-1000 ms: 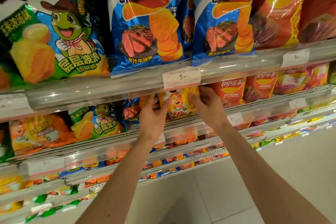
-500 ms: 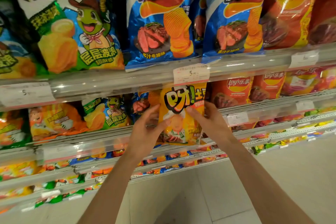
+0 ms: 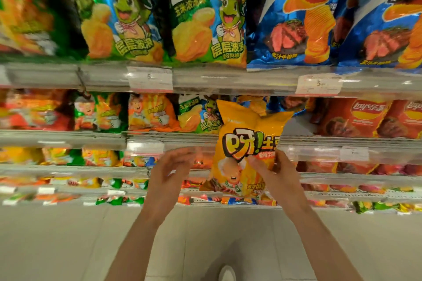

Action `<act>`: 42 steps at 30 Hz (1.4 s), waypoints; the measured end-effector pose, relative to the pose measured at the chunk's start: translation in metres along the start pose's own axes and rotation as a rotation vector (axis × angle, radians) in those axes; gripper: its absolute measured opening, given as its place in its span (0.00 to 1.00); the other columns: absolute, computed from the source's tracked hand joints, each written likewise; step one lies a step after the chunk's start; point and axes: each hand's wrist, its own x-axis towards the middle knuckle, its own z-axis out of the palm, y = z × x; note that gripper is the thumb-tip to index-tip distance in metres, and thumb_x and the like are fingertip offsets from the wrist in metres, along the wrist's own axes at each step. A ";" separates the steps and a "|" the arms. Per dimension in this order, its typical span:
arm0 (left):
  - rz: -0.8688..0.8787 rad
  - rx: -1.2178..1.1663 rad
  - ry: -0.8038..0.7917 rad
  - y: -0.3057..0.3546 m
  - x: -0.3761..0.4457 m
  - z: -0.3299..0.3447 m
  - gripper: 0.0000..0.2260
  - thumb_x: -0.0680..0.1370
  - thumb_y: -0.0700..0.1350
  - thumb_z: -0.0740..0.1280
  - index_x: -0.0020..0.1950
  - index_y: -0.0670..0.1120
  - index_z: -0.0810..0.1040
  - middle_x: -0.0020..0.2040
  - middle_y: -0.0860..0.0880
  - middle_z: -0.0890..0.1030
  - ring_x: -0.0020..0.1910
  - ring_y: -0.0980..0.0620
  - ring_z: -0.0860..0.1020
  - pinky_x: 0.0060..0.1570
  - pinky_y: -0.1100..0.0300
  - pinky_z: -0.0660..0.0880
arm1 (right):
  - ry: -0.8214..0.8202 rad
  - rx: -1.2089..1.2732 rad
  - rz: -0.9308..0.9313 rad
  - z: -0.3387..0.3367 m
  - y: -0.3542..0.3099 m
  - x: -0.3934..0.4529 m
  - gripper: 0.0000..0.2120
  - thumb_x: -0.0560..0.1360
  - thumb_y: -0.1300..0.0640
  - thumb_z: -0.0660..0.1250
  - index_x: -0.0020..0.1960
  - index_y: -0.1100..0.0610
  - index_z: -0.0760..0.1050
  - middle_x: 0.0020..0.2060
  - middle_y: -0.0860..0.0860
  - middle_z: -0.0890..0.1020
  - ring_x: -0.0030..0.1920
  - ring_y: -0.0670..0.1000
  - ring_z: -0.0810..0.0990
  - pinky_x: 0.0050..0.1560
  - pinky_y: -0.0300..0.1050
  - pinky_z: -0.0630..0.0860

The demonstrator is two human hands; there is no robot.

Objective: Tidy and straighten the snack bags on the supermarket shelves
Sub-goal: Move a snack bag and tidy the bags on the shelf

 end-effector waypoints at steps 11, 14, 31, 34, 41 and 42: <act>-0.020 -0.062 0.229 0.000 -0.039 -0.207 0.05 0.79 0.41 0.71 0.54 0.46 0.84 0.50 0.55 0.86 0.49 0.52 0.85 0.55 0.50 0.79 | -0.036 0.010 -0.058 0.142 -0.058 -0.084 0.21 0.70 0.37 0.73 0.59 0.43 0.75 0.50 0.37 0.81 0.49 0.38 0.78 0.47 0.37 0.74; -0.027 -0.096 0.275 -0.003 -0.053 -0.265 0.05 0.79 0.41 0.71 0.54 0.45 0.84 0.51 0.53 0.87 0.51 0.52 0.85 0.59 0.47 0.79 | -0.058 0.006 -0.117 0.190 -0.074 -0.104 0.29 0.66 0.32 0.71 0.64 0.43 0.76 0.55 0.40 0.82 0.54 0.42 0.80 0.56 0.47 0.78; -0.003 -0.228 0.590 -0.007 -0.046 -0.504 0.10 0.73 0.48 0.76 0.51 0.46 0.84 0.46 0.46 0.87 0.47 0.50 0.84 0.56 0.49 0.78 | -0.454 0.141 -0.237 0.448 -0.175 -0.128 0.24 0.69 0.38 0.76 0.62 0.41 0.75 0.55 0.37 0.85 0.57 0.39 0.83 0.62 0.47 0.78; 0.000 -0.194 0.622 -0.008 -0.030 -0.539 0.19 0.66 0.55 0.76 0.51 0.45 0.84 0.44 0.48 0.87 0.45 0.52 0.83 0.56 0.48 0.78 | -0.511 0.162 -0.257 0.498 -0.186 -0.112 0.38 0.66 0.33 0.76 0.72 0.44 0.70 0.60 0.37 0.82 0.63 0.42 0.80 0.69 0.53 0.75; -0.021 -0.112 0.683 -0.012 0.016 -0.633 0.03 0.79 0.40 0.70 0.51 0.44 0.84 0.47 0.44 0.87 0.49 0.49 0.83 0.59 0.45 0.77 | -0.593 0.087 -0.232 0.611 -0.211 -0.089 0.48 0.66 0.31 0.77 0.77 0.47 0.61 0.69 0.33 0.71 0.71 0.43 0.69 0.74 0.49 0.64; -0.016 -0.108 0.692 -0.011 0.023 -0.645 0.03 0.79 0.40 0.70 0.51 0.44 0.84 0.46 0.44 0.86 0.49 0.49 0.83 0.58 0.46 0.77 | -0.611 0.073 -0.215 0.625 -0.213 -0.087 0.52 0.65 0.30 0.77 0.80 0.47 0.58 0.71 0.34 0.69 0.72 0.43 0.68 0.76 0.50 0.63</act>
